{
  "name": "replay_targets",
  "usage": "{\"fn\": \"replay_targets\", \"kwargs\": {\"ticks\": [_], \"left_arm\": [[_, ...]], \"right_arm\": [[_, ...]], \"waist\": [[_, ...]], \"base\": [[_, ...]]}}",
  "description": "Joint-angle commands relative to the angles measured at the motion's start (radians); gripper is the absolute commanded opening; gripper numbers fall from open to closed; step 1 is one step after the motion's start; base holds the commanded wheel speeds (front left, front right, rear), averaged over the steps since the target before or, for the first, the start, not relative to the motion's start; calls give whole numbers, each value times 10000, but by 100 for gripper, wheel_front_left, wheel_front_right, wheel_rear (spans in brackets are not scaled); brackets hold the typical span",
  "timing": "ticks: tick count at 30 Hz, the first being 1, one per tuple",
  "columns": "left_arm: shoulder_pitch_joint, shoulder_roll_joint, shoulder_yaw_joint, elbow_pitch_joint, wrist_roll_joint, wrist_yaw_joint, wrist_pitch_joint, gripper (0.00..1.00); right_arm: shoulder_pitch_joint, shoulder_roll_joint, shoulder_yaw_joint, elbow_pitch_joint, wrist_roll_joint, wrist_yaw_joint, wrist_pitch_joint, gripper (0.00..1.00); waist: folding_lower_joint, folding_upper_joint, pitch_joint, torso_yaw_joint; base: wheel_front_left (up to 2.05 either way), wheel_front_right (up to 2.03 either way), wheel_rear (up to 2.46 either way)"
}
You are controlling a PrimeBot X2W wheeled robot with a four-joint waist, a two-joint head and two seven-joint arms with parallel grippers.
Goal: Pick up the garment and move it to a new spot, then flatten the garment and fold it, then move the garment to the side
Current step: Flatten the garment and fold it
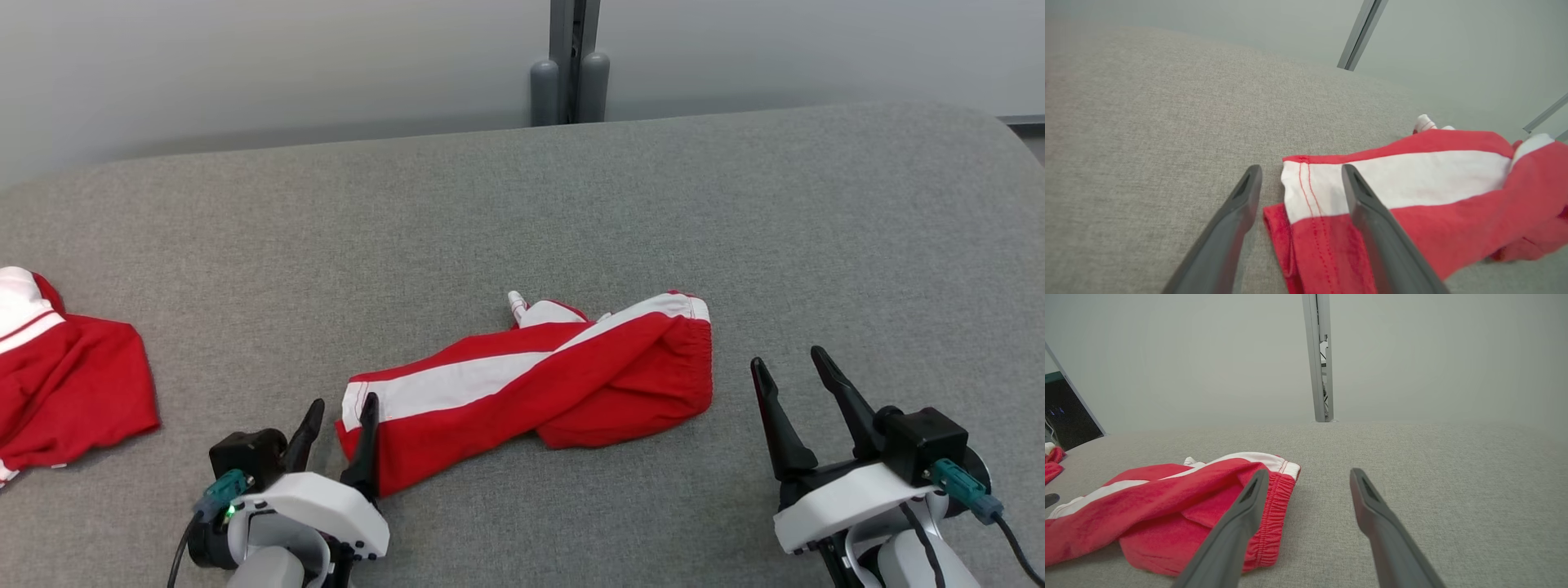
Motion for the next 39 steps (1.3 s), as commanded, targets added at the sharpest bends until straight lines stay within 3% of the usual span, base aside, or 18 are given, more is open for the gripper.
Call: {"fn": "replay_targets", "kwargs": {"ticks": [1,14,25,26,28,29,33,38,39], "left_arm": [[-436,41,-34,316,-190,-104,-2,100],[-1298,33,-658,1507,-1422,-569,1,100],[-1529,32,-1162,1341,-1943,-690,1,100],[-1543,33,-1234,1298,-1890,-712,1,97],[-1503,33,-1335,1158,-1940,-721,-1,78],[-1489,42,-1369,1145,-1917,-696,-1,73],[-1469,41,-1477,1103,-1842,-654,-1,73],[-1396,39,-1320,843,-1613,-620,-1,36],[-1373,42,-1315,851,-1568,-600,-1,7]], "right_arm": [[-176,-69,29,-45,69,-3,0,100],[-707,-5,216,10,355,-3,0,100],[-1535,-77,616,650,1401,-1,0,100],[-1572,-93,625,696,1453,-1,0,100],[-1523,-138,609,792,1526,-3,0,100],[-1481,-145,600,809,1545,-3,0,100],[-1376,-147,535,875,1566,-1,0,100],[-1303,-104,472,953,1588,-1,0,100],[-1320,-91,470,969,1627,-3,0,100]], "waist": [[0,0,220,-39],[0,0,753,100],[0,0,1036,337],[0,0,1037,363],[0,0,1012,438],[0,0,993,455],[0,0,925,478],[0,0,851,504],[0,0,841,511]], "base": [[0,0,0],[0,0,0],[0,0,0],[0,0,0],[0,0,0],[0,0,0],[0,0,0],[0,0,0],[0,0,0]]}}
